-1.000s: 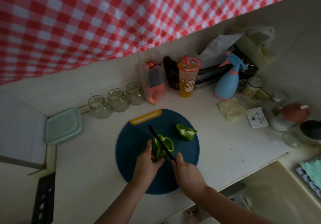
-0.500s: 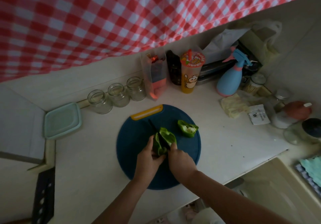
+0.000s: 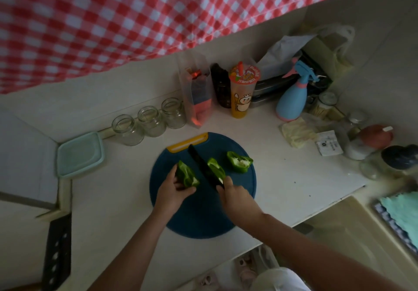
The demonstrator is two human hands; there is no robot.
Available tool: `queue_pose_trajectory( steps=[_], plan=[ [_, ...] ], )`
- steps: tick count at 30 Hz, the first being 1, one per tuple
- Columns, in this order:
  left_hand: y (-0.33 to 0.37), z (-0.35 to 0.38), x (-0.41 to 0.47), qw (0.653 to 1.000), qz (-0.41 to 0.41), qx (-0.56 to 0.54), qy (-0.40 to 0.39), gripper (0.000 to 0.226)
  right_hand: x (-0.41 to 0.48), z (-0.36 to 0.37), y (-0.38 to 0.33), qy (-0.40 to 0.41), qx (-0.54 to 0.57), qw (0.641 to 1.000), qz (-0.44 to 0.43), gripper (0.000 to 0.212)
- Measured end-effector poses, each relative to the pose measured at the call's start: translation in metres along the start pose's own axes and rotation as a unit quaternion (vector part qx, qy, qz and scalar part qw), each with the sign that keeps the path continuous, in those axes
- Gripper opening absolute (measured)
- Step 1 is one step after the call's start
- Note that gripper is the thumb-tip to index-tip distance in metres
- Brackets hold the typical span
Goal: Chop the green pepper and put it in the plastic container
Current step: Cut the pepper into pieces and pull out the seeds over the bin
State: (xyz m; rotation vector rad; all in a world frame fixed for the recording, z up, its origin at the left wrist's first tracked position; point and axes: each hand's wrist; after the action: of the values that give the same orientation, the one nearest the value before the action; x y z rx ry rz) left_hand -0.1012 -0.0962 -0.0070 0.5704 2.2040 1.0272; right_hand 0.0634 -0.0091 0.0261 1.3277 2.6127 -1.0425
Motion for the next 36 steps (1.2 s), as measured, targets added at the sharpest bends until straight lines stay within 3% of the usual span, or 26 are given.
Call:
queue_pose_trajectory(
  steps=[4, 8, 10, 14, 18, 21, 26, 36],
  plan=[
    [0.010, 0.000, 0.001, 0.988, 0.043, 0.138, 0.049, 0.114, -0.002, -0.040, 0.014, 0.069, 0.026, 0.997, -0.013, 0.030],
    [0.048, 0.021, -0.007, 0.956, 0.168, 0.202, 0.133, 0.099, 0.009, -0.076, 0.048, 0.104, 0.035, 0.994, 0.009, 0.022],
    [0.064, 0.040, -0.005, 0.951, 0.200, 0.207, 0.115, 0.089, 0.015, -0.085, 0.065, 0.091, 0.019, 0.996, 0.004, 0.023],
    [0.087, 0.081, -0.004, 0.922, 0.194, 0.327, 0.072, 0.081, 0.026, -0.087, 0.087, 0.047, -0.003, 0.999, -0.015, 0.022],
    [0.091, 0.109, -0.001, 0.905, 0.192, 0.375, 0.065, 0.063, 0.033, -0.084, 0.097, 0.018, 0.004, 0.999, -0.035, 0.021],
    [0.089, 0.117, 0.003, 0.886, 0.203, 0.414, 0.051, 0.062, 0.037, -0.084, 0.101, 0.013, 0.017, 0.999, -0.041, 0.021],
    [0.087, 0.118, 0.008, 0.876, 0.212, 0.432, 0.042, 0.069, 0.039, -0.081, 0.103, 0.002, 0.043, 0.999, -0.023, 0.023],
    [0.079, 0.115, 0.012, 0.903, 0.231, 0.359, 0.050, 0.062, 0.043, -0.063, 0.092, -0.001, 0.049, 0.999, 0.003, 0.022]
  ],
)
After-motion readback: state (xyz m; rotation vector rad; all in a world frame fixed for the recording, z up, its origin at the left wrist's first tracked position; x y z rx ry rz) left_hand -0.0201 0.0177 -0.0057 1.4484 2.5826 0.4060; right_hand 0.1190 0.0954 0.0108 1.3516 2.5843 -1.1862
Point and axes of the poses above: each hand's wrist, its own x-axis towards the middle knuckle, its own z-axis out of the palm, y = z × x, and after that the axes turned 6 degrees about y, right-handed
